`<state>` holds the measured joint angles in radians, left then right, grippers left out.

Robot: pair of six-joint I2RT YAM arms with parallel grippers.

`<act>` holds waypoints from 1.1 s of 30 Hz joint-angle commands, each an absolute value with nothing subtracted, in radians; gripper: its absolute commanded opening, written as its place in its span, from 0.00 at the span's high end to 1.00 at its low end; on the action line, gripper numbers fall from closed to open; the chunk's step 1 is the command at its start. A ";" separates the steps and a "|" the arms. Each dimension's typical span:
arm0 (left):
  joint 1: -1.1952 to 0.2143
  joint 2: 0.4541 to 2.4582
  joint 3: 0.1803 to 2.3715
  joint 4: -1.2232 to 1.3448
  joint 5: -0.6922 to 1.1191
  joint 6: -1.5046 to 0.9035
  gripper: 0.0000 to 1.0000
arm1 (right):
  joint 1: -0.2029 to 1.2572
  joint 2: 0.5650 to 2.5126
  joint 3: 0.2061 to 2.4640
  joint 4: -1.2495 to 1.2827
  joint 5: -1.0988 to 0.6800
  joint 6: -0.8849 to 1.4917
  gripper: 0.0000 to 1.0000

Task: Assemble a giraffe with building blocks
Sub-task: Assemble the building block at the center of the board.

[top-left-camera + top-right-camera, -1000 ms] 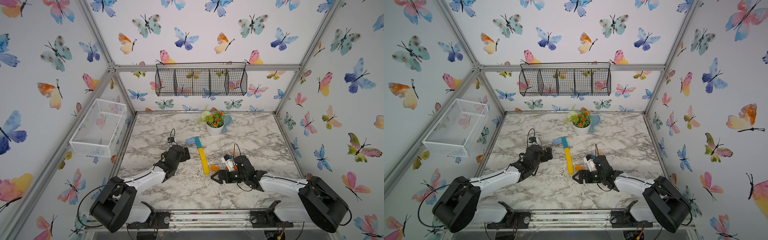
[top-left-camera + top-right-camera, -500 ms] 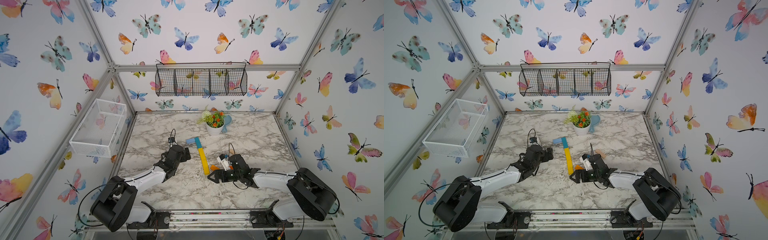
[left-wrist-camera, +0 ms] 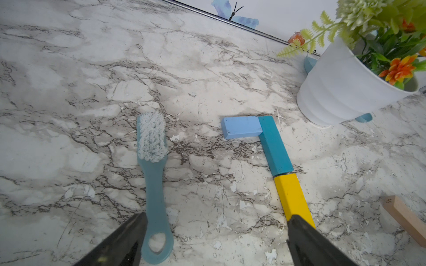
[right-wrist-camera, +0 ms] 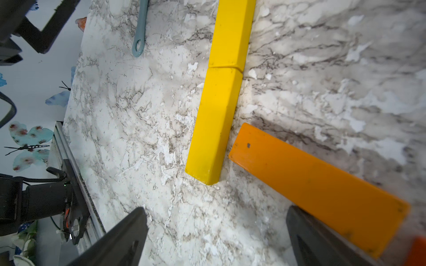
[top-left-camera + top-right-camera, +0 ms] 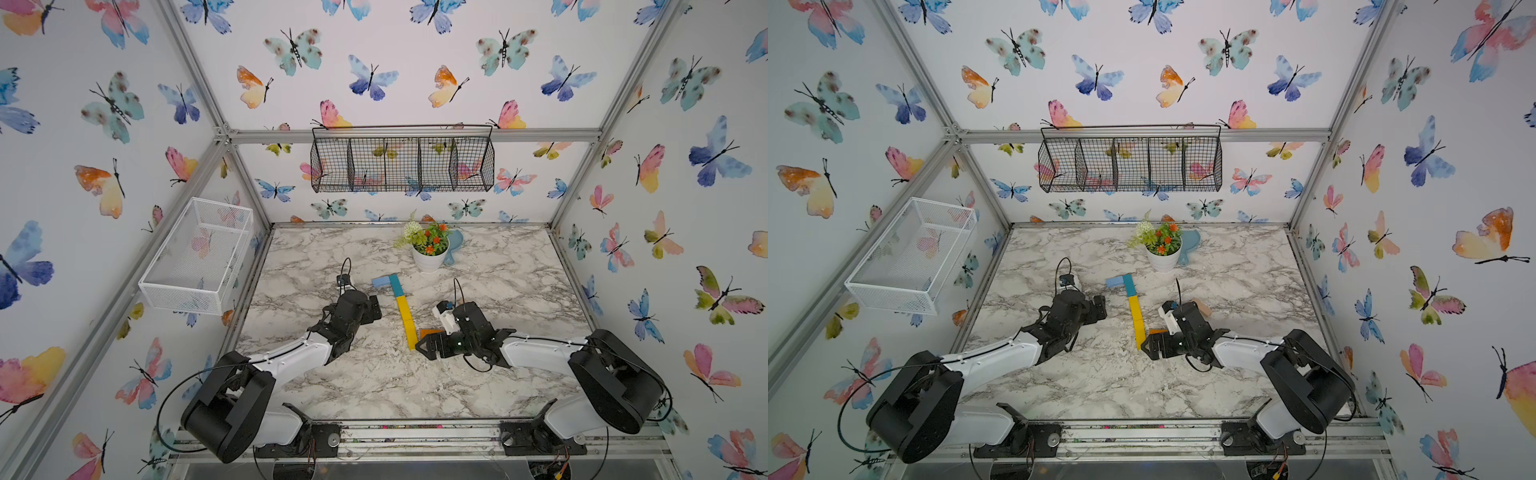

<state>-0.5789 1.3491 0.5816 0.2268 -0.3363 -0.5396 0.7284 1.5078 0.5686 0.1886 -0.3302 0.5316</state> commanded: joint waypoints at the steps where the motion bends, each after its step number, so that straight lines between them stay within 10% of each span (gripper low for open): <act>1: -0.581 1.354 0.588 0.237 -0.341 -0.532 0.02 | 0.713 1.528 0.567 0.072 -0.255 0.503 0.00; 33: -0.583 1.356 0.581 0.259 -0.313 -0.525 0.02 | 0.604 1.593 0.670 0.129 -0.266 0.472 0.00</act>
<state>-0.5789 1.3495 0.5816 0.2394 -0.3286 -0.5385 0.6090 1.5616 0.6472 0.1421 -0.2569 0.4843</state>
